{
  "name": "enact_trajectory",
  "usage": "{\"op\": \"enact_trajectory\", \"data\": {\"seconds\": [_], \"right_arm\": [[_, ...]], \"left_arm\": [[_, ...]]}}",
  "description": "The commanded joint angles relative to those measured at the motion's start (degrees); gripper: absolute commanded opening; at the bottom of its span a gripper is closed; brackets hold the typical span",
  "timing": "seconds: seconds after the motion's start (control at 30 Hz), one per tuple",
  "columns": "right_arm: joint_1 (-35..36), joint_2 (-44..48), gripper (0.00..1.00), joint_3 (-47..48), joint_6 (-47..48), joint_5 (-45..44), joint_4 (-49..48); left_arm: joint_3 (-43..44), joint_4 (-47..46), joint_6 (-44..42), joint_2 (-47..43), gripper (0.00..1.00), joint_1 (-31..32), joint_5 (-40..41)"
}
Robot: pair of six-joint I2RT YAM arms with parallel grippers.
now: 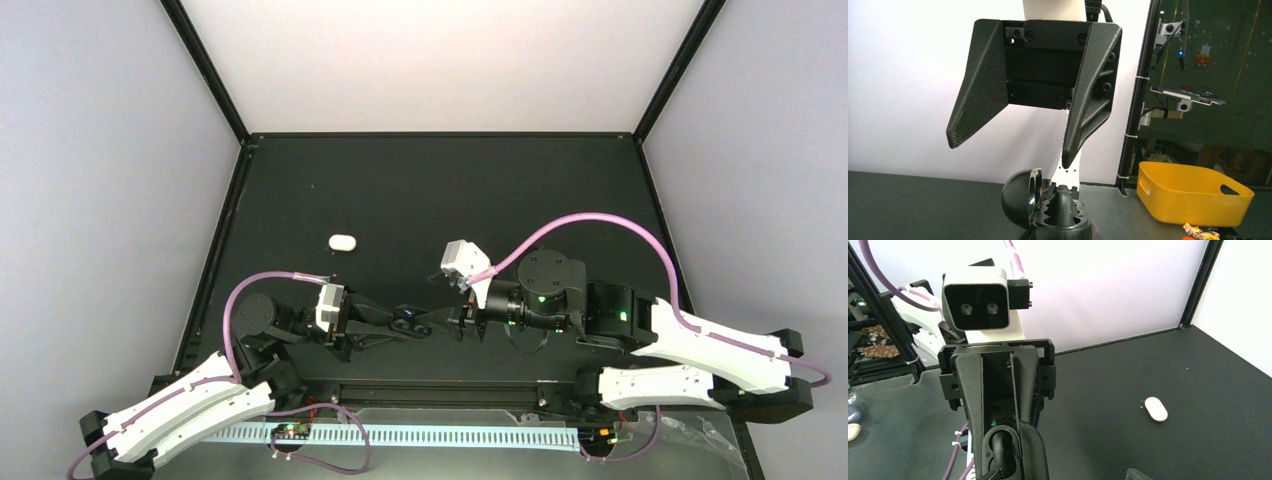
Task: Insert the wireless bluetooth earbuds into the charging case
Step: Adjust the earbud with the charging case.
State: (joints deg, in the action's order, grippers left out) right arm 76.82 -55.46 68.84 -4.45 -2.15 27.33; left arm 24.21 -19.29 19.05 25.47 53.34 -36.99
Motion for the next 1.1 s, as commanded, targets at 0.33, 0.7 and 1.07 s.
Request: {"op": "enact_trajectory", "data": {"seconds": [0.33, 0.7, 1.07], "right_arm": [[0.3, -2.0, 0.66, 1.7, -0.2, 2.9, -0.8], [0.2, -2.7, 0.66, 2.0, 0.1, 2.3, -0.6], [0.2, -3.0, 0.66, 2.7, 0.3, 2.0, 0.8]], "left_arm": [[1.6, 0.0, -1.0, -1.0, 0.02, 0.3, 0.8], [1.7, 0.4, -1.1, -1.2, 0.02, 0.3, 0.8], [2.2, 0.7, -1.4, -1.4, 0.02, 0.2, 1.0]]}}
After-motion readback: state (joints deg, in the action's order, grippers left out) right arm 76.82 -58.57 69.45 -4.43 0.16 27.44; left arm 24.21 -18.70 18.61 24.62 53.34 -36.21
